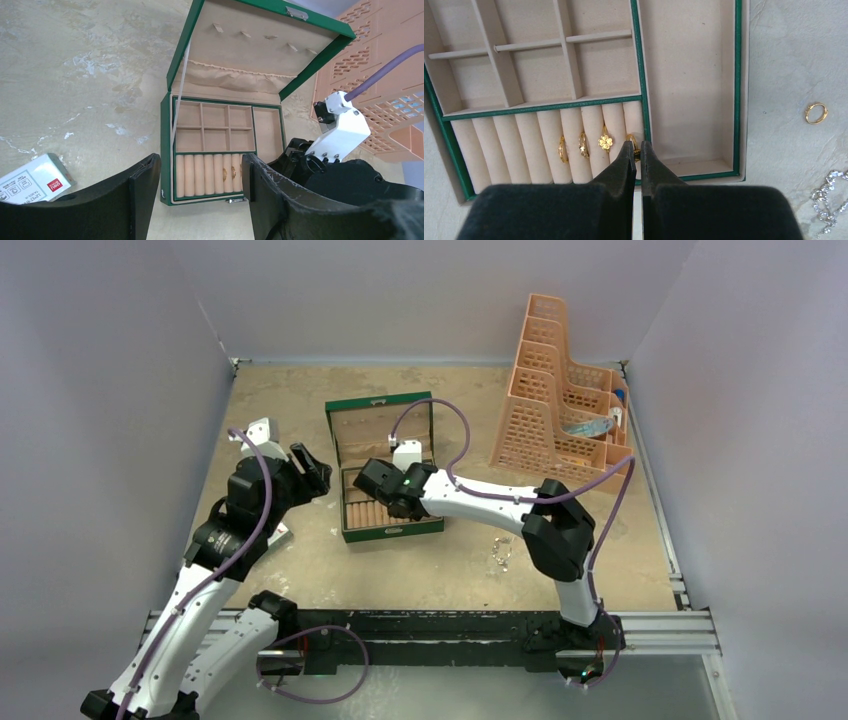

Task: Organize the mixed jewelry

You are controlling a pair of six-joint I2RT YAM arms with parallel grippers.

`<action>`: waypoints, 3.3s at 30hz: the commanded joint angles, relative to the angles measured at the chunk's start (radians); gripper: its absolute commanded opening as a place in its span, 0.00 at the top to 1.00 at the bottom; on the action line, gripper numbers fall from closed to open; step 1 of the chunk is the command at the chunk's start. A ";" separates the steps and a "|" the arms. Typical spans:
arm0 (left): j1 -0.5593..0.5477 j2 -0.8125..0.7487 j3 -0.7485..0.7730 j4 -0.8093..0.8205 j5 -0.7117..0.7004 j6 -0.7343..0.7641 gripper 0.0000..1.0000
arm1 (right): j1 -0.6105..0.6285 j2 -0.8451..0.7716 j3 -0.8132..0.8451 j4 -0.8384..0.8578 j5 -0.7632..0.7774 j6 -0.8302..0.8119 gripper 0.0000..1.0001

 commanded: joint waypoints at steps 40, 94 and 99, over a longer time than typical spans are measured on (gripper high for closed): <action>0.005 -0.013 -0.003 0.039 0.002 0.021 0.40 | 0.005 -0.002 -0.042 0.105 -0.044 -0.011 0.99; 0.005 0.078 -0.014 0.124 0.232 0.043 0.30 | -0.350 -0.291 -0.602 0.332 -0.068 0.027 0.83; 0.005 0.084 -0.012 0.125 0.235 0.044 0.30 | -0.351 -0.269 -0.608 0.346 -0.084 0.028 0.85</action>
